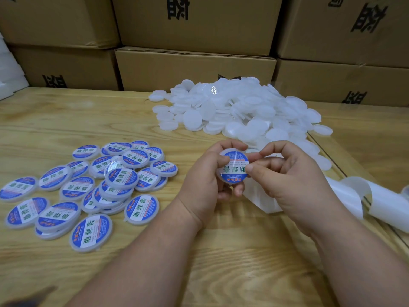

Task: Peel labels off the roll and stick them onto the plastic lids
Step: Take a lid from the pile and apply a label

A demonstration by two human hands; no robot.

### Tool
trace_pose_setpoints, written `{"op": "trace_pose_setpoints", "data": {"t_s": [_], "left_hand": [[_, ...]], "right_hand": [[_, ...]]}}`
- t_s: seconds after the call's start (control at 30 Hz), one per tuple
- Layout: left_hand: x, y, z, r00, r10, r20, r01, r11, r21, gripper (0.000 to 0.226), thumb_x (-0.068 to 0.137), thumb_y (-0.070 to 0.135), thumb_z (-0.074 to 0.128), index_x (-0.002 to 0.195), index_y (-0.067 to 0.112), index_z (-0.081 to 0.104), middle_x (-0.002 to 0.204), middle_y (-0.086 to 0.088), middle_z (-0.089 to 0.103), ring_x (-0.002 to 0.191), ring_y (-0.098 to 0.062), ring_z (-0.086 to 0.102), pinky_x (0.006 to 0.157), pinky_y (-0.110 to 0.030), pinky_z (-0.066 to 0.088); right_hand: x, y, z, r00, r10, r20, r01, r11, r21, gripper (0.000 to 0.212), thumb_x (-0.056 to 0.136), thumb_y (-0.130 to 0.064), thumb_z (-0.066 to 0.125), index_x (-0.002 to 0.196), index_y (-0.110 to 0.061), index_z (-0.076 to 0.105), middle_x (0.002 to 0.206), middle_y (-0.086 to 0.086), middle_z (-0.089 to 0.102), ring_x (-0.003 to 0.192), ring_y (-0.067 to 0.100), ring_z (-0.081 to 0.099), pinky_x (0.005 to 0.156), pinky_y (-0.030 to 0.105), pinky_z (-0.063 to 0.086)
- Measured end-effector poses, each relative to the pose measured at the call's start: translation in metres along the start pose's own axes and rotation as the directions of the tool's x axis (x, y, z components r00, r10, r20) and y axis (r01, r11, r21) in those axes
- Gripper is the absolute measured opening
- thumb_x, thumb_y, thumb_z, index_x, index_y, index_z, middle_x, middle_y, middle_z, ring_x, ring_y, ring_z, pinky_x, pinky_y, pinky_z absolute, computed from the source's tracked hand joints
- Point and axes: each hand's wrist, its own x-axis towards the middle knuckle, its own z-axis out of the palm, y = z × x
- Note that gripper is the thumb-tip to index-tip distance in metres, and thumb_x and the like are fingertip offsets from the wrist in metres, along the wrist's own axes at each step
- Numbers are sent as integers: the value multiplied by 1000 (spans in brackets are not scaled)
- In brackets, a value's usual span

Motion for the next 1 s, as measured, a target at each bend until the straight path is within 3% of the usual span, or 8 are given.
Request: {"op": "trace_pose_setpoints", "data": {"t_s": [0.47, 0.73, 0.8, 0.9, 1.0], "left_hand": [[1, 0, -1, 1000, -7, 1, 7, 1000, 3, 34, 75, 19, 41, 97, 25, 66, 110, -17, 75, 45, -22, 50, 39, -15, 25], [-1, 2, 1, 1000, -3, -26, 5, 996, 85, 45, 64, 8, 42, 86, 35, 70, 105, -9, 77, 48, -21, 50, 40, -16, 32], [-1, 2, 1, 999, -2, -49, 9, 990, 143, 50, 61, 4, 42, 86, 37, 68, 103, -2, 78, 48, -19, 50, 43, -18, 36], [-1, 0, 2, 993, 47, -109, -24, 980, 199, 48, 63, 2, 43, 95, 31, 64, 101, 2, 79, 48, -12, 54, 46, -22, 43], [0, -1, -1, 971, 134, -198, -84, 967, 242, 45, 67, 2, 47, 105, 25, 57, 101, 3, 79, 47, -6, 55, 44, -18, 41]], "right_hand": [[1, 1, 0, 1000, 2, -8, -2, 1000, -26, 23, 91, -1, 70, 101, -7, 51, 72, 5, 77, 44, 0, 60, 49, 5, 41], [3, 5, -3, 1000, 5, -20, -7, 997, -78, 22, 90, -6, 73, 101, -12, 55, 75, 3, 78, 50, -1, 62, 50, 7, 43], [4, 8, -5, 999, 17, -41, -21, 995, -97, 20, 91, -11, 74, 100, -17, 57, 78, 1, 79, 50, 0, 60, 51, 14, 45], [7, 11, -9, 996, 40, -74, -50, 989, -140, 9, 94, -22, 71, 98, -23, 63, 86, -1, 80, 57, 11, 62, 53, 28, 45], [8, 11, -11, 991, 36, -126, -49, 994, -96, 7, 97, -22, 66, 93, -17, 67, 84, 2, 80, 56, 17, 69, 45, 23, 46]]}}
